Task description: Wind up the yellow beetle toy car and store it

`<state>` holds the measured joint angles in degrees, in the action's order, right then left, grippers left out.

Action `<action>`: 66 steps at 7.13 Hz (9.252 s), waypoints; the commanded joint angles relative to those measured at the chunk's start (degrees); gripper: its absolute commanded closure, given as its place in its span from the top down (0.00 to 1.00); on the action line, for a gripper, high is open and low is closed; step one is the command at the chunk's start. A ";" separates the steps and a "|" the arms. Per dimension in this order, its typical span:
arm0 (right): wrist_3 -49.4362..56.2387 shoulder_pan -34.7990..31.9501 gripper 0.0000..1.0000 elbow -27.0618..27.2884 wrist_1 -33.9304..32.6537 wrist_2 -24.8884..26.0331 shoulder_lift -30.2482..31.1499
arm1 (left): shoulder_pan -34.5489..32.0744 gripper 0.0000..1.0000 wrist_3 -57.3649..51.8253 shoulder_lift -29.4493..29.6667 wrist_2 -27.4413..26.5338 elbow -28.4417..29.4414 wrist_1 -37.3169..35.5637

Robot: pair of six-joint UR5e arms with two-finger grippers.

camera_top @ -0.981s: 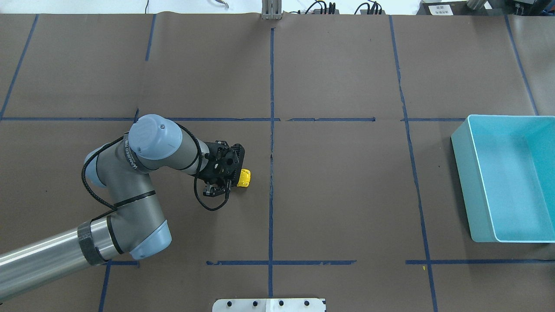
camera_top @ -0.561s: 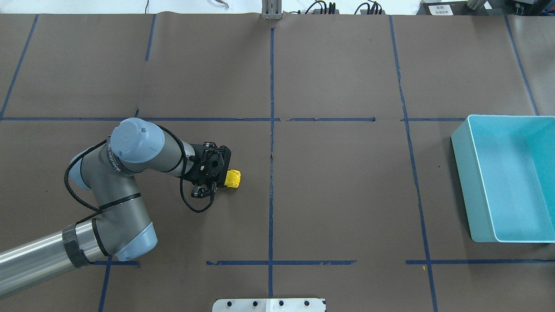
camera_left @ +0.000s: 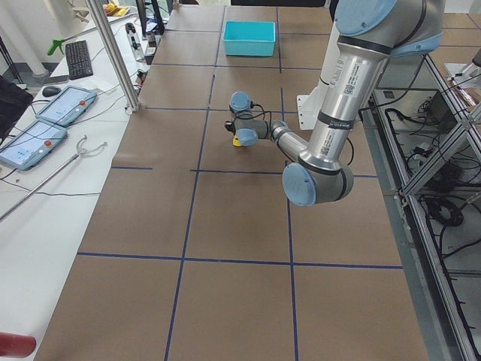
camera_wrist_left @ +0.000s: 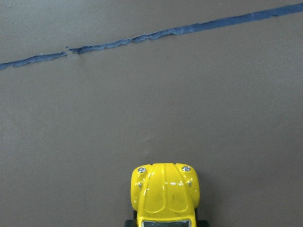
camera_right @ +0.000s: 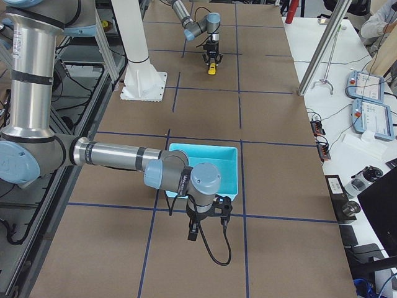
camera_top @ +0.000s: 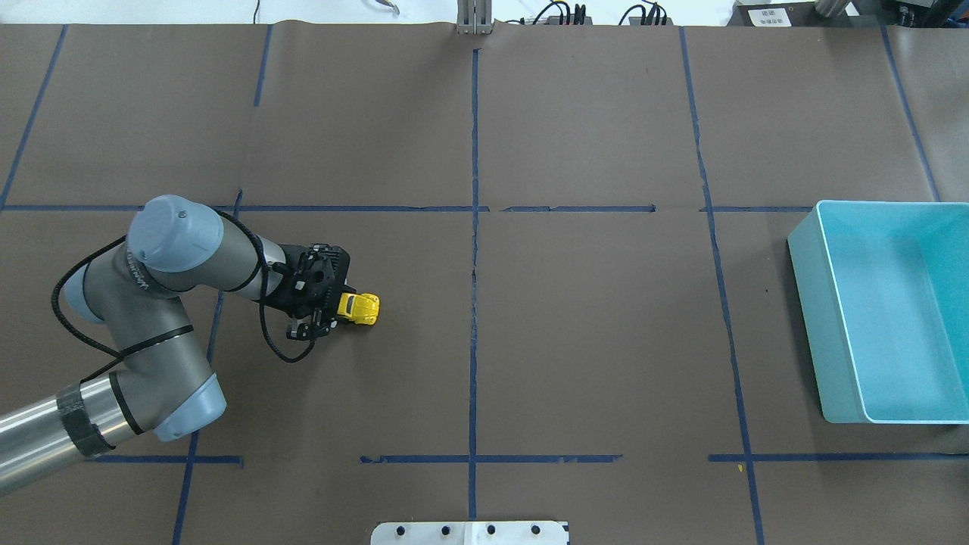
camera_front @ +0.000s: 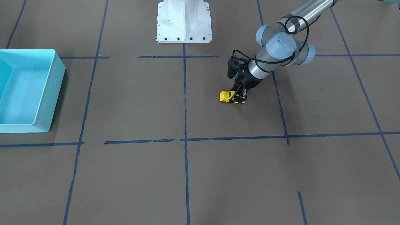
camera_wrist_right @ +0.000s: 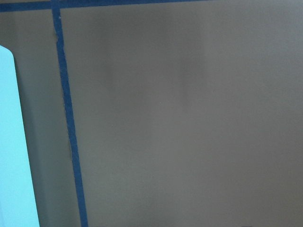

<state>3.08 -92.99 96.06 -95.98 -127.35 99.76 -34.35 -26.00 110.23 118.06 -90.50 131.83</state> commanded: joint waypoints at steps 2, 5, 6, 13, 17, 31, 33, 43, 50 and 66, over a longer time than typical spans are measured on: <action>0.00 0.00 1.00 0.27 0.00 -0.09 0.00 | -3.96 0.99 -0.19 -6.32 5.50 0.06 5.36; 0.00 0.00 1.00 0.27 0.00 -0.09 0.00 | -6.94 1.00 0.34 -10.20 8.13 -0.03 9.50; 0.00 0.00 1.00 0.36 0.00 -0.09 0.00 | -8.09 1.00 0.25 -10.47 9.20 -0.03 9.50; 0.00 0.00 1.00 0.36 0.00 -0.09 0.00 | -16.87 1.00 15.54 -10.82 12.90 -8.08 -6.32; -0.43 0.00 1.00 0.10 -0.17 0.53 -1.32 | -21.19 0.99 16.07 -9.60 6.78 -18.63 -43.77; 0.09 12.35 1.00 18.28 0.26 -27.42 -10.72 | -61.54 0.99 20.02 -24.66 10.61 -5.05 -45.70; -0.09 15.28 1.00 18.47 2.54 -27.78 -11.95 | -61.54 0.99 20.46 -26.38 10.70 -4.51 -41.74; 2.97 46.82 0.98 18.91 28.46 6.68 -5.99 | -56.62 0.99 28.64 -26.11 17.83 -7.57 -43.05; 10.80 62.21 0.97 20.22 28.39 23.88 0.53 | -57.14 1.00 19.32 -25.24 14.40 -6.62 -49.38; 21.80 59.60 0.33 13.63 27.25 26.02 -6.15 | -57.76 1.00 19.67 -24.88 13.51 -7.23 -49.47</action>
<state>24.71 -32.43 109.75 -68.40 -100.71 94.04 -92.11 -6.30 85.34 131.57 -97.75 82.32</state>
